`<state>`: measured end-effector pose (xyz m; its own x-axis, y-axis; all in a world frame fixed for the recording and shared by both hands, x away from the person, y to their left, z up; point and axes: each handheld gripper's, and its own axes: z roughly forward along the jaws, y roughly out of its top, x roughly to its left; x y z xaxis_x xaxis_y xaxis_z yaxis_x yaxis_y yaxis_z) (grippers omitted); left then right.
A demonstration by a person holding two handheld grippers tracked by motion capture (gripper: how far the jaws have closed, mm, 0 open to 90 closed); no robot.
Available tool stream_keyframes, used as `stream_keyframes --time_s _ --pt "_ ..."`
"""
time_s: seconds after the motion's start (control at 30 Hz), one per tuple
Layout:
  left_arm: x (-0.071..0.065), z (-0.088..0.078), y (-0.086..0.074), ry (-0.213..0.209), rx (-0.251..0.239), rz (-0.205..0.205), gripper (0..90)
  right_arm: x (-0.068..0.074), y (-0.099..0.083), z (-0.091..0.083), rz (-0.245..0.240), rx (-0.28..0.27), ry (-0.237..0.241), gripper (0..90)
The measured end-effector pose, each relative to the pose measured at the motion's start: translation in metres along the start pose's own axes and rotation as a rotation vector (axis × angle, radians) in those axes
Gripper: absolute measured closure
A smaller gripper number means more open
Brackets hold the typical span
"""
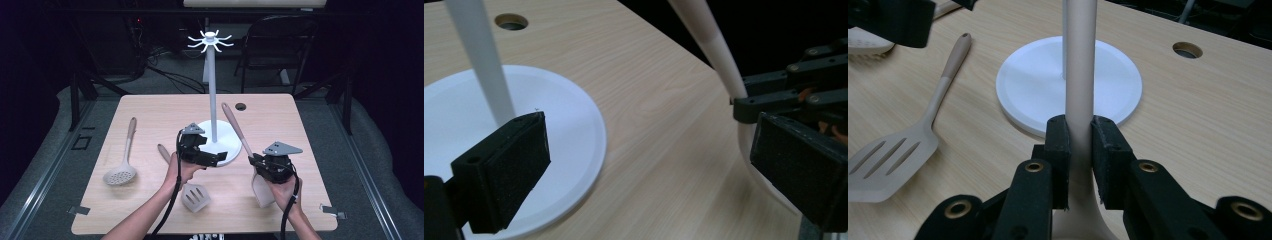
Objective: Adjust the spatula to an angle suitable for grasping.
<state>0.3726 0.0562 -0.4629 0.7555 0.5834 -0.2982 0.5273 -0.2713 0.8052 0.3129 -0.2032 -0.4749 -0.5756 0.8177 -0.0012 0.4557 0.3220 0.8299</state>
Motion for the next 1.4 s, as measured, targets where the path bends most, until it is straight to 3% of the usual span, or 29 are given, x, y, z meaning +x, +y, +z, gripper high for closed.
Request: stream_keyframes --time_s 0.33,0.5,0.53,0.57,0.6,0.67,0.83,1.1,1.4 --pt "-0.01 0.014 0.009 -0.094 -0.055 -0.036 17.2 0.013 0.005 0.003 -0.047 -0.017 0.037 78.6" --pt "-0.009 0.017 0.008 -0.105 -0.073 -0.056 26.9 0.017 0.006 0.006 -0.058 -0.022 0.042 78.6" --pt "-0.009 0.018 0.008 -0.107 -0.08 -0.066 34.0 0.019 0.007 0.008 -0.058 -0.018 0.047 78.6" --pt "-0.008 0.018 0.007 -0.113 -0.082 -0.077 34.0 0.019 0.007 0.008 -0.058 -0.018 0.047 78.6" --pt "-0.007 0.019 0.007 -0.113 -0.085 -0.085 40.6 0.021 0.007 0.01 -0.063 -0.019 0.05 78.6" --pt "-0.006 0.02 0.006 -0.12 -0.099 -0.092 43.2 0.021 0.008 0.011 -0.064 -0.016 0.054 78.6" --pt "-0.005 0.017 0.005 -0.124 -0.142 -0.103 60.5 0.026 0.009 0.015 -0.064 -0.016 0.059 78.5" --pt "-0.007 0.01 0.008 -0.139 -0.173 -0.077 69.9 0.029 0.011 0.017 -0.051 -0.021 0.061 78.5" --pt "-0.014 0.008 0.015 -0.153 -0.161 -0.021 73.4 0.029 0.016 0.018 -0.017 -0.029 0.068 78.6"
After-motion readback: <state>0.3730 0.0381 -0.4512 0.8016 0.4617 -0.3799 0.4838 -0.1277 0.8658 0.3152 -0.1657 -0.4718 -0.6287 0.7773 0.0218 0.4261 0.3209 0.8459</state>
